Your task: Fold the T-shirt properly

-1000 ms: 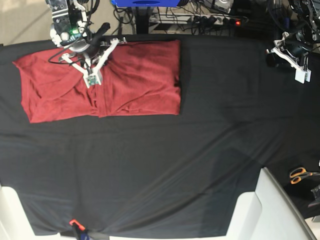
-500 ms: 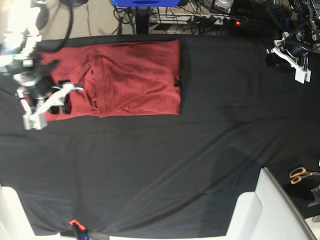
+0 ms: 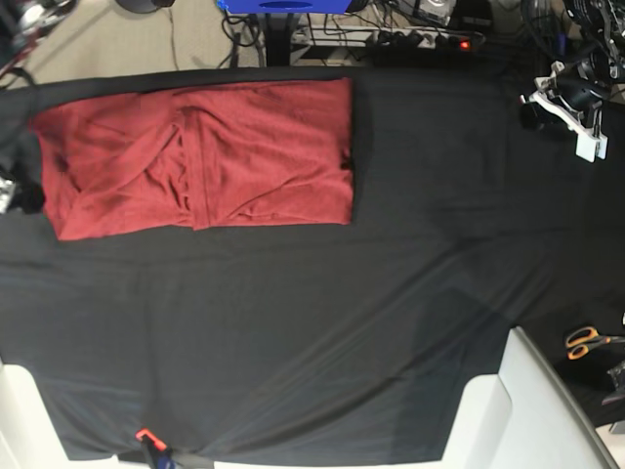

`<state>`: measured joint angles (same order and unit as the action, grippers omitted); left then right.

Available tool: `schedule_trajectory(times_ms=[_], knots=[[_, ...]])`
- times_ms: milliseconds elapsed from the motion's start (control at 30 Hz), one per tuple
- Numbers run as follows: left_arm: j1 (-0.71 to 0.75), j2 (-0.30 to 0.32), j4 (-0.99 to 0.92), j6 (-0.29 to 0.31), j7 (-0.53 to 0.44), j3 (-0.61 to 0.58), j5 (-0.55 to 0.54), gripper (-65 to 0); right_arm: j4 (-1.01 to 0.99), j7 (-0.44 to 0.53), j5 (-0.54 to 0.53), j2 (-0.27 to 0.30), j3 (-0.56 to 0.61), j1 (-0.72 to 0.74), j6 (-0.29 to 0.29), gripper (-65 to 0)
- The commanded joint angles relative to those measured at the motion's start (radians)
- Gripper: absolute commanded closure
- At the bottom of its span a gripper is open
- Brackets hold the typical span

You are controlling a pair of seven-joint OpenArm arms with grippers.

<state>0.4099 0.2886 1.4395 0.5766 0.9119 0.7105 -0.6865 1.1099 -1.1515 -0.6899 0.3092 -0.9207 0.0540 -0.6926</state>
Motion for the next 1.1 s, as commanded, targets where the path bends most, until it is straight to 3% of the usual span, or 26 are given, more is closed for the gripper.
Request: schedule_trajectory(times_ms=[0,133,300,567,800,1067], knots=[[0.004,0.018,0.014,0.004,-0.012,0.007,-0.017,0.0,-0.044,0.021,-0.03,0.04,0.001,0.014,-0.006,-60.8],[0.004,0.018,0.014,0.004,-0.012,0.007,-0.017,0.0,-0.285,0.044,-0.093,0.124,0.002,0.033,-0.006,-60.8],[0.005,0.018,0.014,0.004,-0.012,0.007,-0.017,0.0,-0.397,0.054,-0.09,0.143,0.004,0.034,-0.006,-60.8],[0.005,0.018,0.014,0.004,-0.012,0.007,-0.017,0.0,-0.4,0.005,-0.093,0.084,0.18,-0.003,-0.006,-60.5],[0.005,0.018,0.014,0.004,-0.012,0.007,-0.017,0.0,-0.4,0.003,-0.095,0.026,0.202,-0.004,-0.006,-60.0],[0.005,0.018,0.014,0.004,-0.012,0.007,-0.017,0.0,-0.397,0.003,-0.089,0.028,0.219,-0.03,-0.006,-59.9]])
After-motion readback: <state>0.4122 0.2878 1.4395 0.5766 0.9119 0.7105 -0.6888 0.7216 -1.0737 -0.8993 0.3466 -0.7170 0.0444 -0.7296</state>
